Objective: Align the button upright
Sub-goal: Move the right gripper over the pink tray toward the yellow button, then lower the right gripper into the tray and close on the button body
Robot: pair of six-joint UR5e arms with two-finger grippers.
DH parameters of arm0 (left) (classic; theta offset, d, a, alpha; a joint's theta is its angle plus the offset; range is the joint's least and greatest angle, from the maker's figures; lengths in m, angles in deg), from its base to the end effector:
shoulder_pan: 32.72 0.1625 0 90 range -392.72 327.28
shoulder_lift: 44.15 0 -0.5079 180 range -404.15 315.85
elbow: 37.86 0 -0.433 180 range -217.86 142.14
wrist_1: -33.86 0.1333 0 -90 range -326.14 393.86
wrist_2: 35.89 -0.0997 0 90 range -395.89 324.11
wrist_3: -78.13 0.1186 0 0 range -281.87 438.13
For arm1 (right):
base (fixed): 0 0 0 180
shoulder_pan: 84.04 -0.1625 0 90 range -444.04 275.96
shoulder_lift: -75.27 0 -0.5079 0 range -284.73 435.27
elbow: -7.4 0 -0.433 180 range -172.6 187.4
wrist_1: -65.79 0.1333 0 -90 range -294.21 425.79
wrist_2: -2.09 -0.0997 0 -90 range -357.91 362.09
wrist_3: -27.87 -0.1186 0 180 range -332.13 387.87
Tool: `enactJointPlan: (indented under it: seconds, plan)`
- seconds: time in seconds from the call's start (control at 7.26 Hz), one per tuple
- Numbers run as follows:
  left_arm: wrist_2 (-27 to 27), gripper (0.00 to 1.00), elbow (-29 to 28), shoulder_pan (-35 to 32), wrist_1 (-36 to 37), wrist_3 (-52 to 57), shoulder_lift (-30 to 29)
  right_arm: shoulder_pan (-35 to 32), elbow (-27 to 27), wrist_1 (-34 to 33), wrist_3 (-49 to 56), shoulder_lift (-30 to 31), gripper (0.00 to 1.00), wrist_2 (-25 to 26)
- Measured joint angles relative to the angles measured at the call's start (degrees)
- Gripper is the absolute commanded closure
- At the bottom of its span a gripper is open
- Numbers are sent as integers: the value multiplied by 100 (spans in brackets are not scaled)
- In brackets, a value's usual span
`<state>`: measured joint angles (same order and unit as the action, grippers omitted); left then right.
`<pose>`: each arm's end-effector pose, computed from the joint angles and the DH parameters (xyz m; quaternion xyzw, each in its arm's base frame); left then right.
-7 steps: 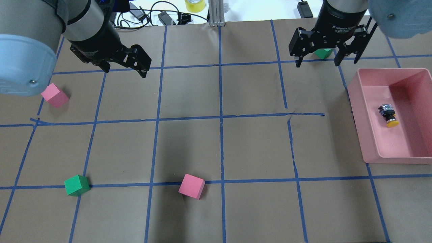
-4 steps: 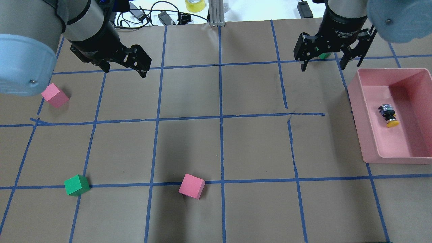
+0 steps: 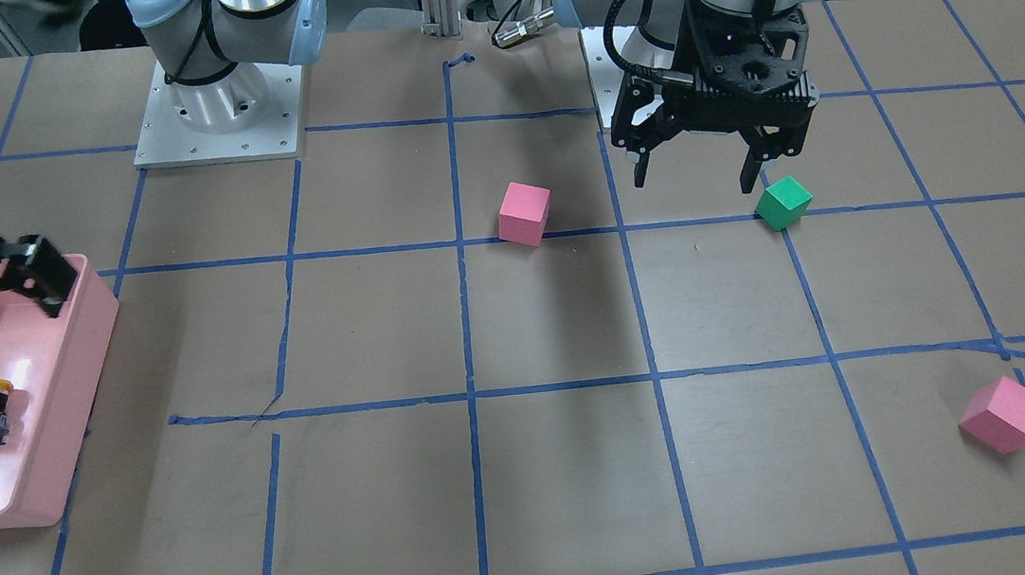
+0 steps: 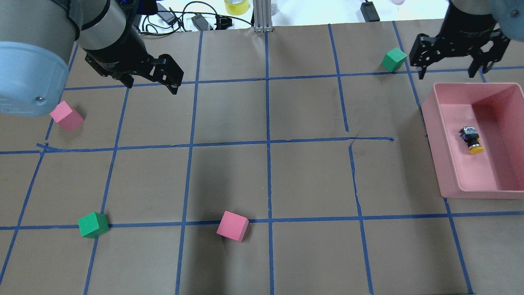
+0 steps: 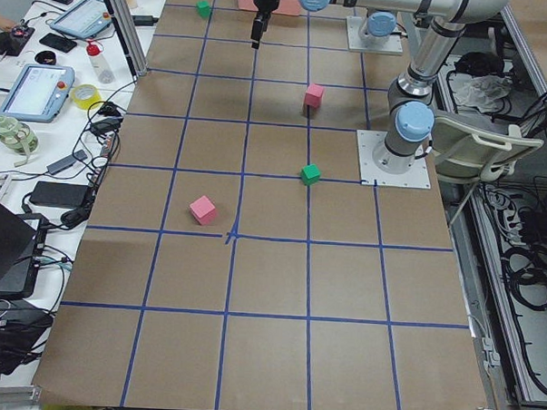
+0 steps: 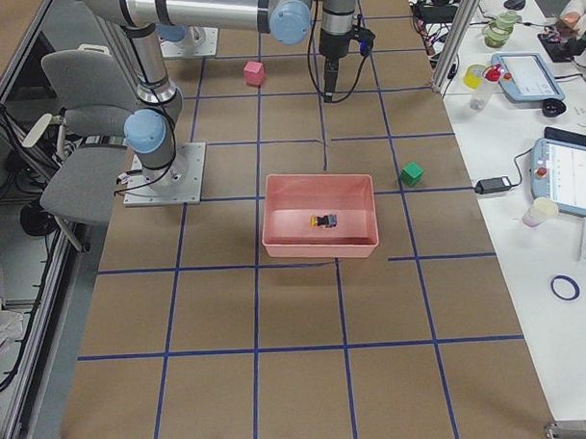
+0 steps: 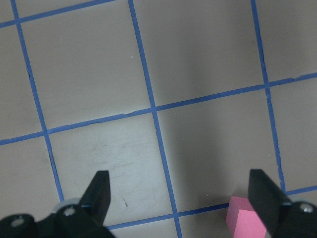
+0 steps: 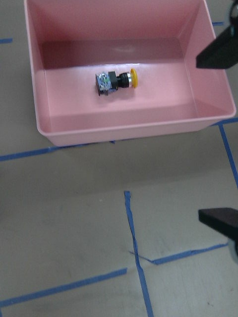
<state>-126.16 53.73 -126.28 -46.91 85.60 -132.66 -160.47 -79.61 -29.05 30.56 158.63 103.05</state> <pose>-0.1658 -0.5278 0.5682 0.0956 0.9922 -0.0795 0.0051 -0.0315 -0.6024 0.5251 -0.0954 -0.9908 -0.0033 0.0960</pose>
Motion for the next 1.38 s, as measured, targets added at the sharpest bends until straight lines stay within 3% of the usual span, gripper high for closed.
enactJointPlan:
  seconds: [0.41,0.83,1.38]
  plan:
    - [0,0,0,3,0,0,0,1178,-588,-1192,507,-410,0,-643]
    - [0,0,0,4,0,0,0,1521,-1275,-2317,598,-911,0,-691]
    - [0,0,0,4,0,0,-1,1791,-1644,-2647,588,-1293,0,-413]
